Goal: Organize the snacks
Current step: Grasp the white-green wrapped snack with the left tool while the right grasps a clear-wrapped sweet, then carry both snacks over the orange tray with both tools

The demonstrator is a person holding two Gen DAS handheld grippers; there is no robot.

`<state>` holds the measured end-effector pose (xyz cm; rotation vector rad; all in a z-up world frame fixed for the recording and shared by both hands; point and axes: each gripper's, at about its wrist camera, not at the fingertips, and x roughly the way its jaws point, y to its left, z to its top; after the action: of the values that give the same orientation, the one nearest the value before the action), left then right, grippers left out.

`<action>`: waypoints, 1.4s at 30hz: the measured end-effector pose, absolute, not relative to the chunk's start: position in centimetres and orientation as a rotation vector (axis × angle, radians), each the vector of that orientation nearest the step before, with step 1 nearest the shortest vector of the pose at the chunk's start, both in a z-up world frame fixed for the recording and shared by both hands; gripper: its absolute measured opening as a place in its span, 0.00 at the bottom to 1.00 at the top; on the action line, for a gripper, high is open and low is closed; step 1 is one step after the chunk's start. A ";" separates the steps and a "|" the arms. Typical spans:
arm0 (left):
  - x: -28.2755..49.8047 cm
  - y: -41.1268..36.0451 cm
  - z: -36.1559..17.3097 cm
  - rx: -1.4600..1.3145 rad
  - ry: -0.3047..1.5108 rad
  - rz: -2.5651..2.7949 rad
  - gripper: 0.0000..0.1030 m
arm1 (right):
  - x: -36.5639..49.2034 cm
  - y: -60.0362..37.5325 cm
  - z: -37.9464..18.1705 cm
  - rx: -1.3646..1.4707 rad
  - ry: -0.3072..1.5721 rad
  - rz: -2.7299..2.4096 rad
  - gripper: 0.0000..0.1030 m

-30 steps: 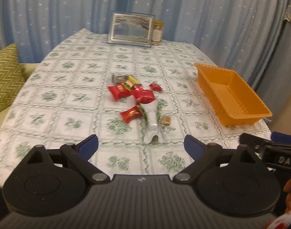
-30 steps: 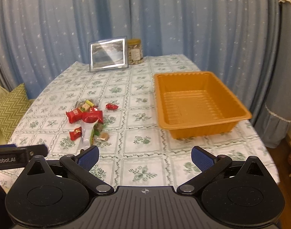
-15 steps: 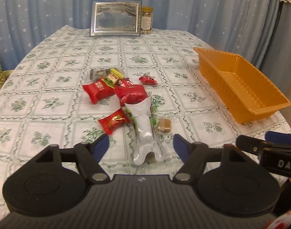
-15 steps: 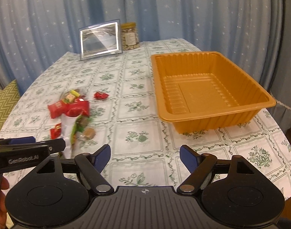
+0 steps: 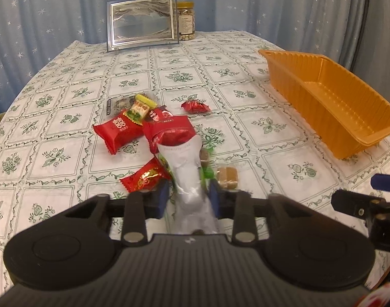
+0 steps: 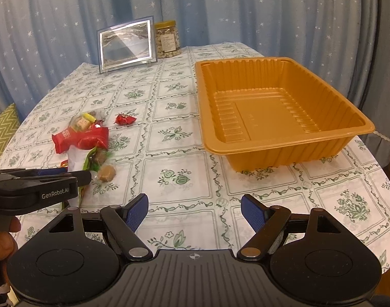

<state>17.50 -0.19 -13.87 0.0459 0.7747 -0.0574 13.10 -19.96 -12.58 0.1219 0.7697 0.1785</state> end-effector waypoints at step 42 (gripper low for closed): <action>14.6 2.4 -14.6 0.224 0.734 -0.113 0.33 | 19.2 -11.1 -14.4 -0.053 0.758 0.400 0.22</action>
<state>14.61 2.38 -14.58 0.2239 0.7344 -0.1128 19.24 -11.12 -14.45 -0.0525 0.7578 0.4000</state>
